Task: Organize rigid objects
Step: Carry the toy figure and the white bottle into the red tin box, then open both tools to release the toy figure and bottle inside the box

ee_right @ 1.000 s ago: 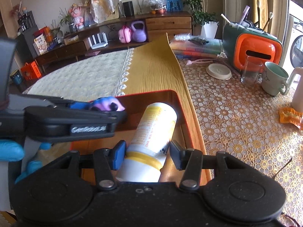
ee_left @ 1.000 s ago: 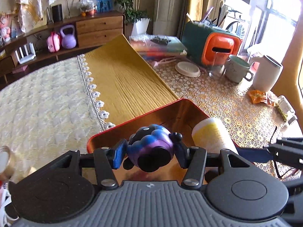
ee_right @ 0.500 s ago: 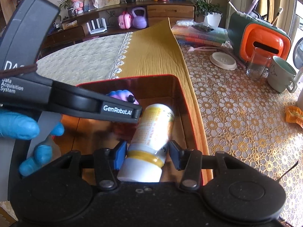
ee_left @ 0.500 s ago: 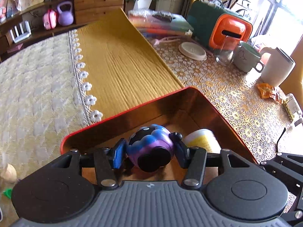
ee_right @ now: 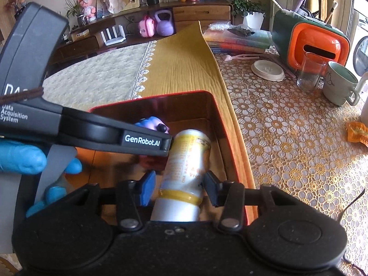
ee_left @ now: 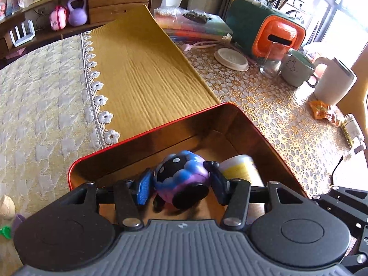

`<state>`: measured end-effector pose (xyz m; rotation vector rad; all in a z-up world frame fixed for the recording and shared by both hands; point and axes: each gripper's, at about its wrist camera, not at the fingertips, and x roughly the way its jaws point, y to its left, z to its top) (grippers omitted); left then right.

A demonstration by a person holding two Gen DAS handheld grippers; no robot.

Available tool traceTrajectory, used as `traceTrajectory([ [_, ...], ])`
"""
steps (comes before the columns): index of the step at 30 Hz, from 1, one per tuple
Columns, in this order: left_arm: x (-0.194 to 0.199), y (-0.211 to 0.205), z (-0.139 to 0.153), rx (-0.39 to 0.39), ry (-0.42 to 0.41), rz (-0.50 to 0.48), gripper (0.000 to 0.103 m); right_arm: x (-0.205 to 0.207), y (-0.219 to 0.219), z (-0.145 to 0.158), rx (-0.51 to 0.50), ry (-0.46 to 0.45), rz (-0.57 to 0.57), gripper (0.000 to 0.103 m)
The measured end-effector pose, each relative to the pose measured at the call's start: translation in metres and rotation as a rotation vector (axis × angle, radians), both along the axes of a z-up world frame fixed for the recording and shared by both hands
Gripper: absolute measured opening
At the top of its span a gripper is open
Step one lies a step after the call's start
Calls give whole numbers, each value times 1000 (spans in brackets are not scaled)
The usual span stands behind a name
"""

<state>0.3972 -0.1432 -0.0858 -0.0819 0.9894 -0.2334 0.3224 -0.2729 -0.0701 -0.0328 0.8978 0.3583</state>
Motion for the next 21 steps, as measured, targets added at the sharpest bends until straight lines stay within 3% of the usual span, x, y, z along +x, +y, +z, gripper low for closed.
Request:
traceTrajectory([
  [7, -11, 5, 12, -7, -29, 0, 58, -8, 0, 10, 13, -24, -12, 57],
  [16, -41, 16, 37, -2, -101, -16, 58, -24, 2, 27, 20, -58, -20, 63],
  [21, -58, 26, 54, -19, -139, -12, 67, -36, 6, 37, 26, -80, -8, 64],
])
